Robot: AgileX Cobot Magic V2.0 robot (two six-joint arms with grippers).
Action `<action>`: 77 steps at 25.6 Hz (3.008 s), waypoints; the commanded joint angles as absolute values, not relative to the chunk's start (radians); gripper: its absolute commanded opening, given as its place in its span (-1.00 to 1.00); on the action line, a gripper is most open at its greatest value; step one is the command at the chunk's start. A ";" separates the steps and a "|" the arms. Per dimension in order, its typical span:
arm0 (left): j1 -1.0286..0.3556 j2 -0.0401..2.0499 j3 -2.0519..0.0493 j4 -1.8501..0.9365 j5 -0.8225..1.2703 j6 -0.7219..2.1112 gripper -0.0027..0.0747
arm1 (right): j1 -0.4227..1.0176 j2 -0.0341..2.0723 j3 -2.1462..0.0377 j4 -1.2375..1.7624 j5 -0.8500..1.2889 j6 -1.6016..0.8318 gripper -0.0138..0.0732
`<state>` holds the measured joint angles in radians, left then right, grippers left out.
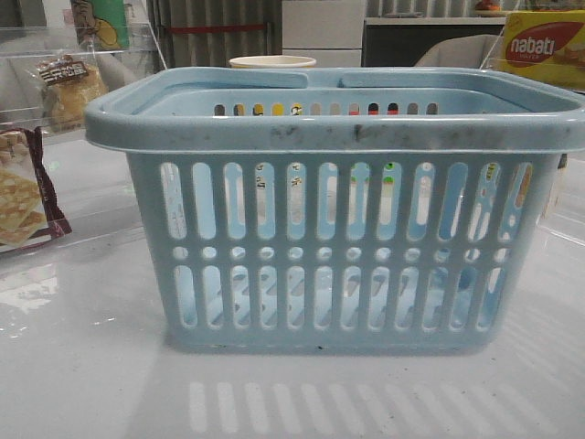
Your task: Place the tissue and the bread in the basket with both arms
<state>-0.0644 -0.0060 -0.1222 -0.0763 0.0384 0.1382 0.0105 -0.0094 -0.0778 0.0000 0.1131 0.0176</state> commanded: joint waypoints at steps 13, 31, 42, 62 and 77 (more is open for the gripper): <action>-0.062 0.326 -0.717 -0.089 0.539 0.136 -0.70 | 0.008 0.302 -0.581 0.000 0.477 0.012 -0.56; -0.062 0.557 -0.686 -0.101 0.637 0.136 0.11 | 0.008 0.638 -0.578 0.000 0.596 0.012 0.38; -0.062 0.557 -0.686 -0.101 0.629 0.136 0.33 | -0.092 0.849 -0.691 -0.020 0.562 0.019 0.67; -0.062 0.557 -0.686 -0.101 0.629 0.136 0.33 | -0.237 1.573 -1.263 0.061 0.494 0.019 0.67; -0.062 0.557 -0.686 -0.101 0.629 0.136 0.33 | -0.230 1.710 -1.367 0.047 0.329 0.019 -0.35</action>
<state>-0.0644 0.5495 -0.6568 -0.0888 0.7105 0.1382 -0.2318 1.8017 -1.3309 0.0546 0.3926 0.0195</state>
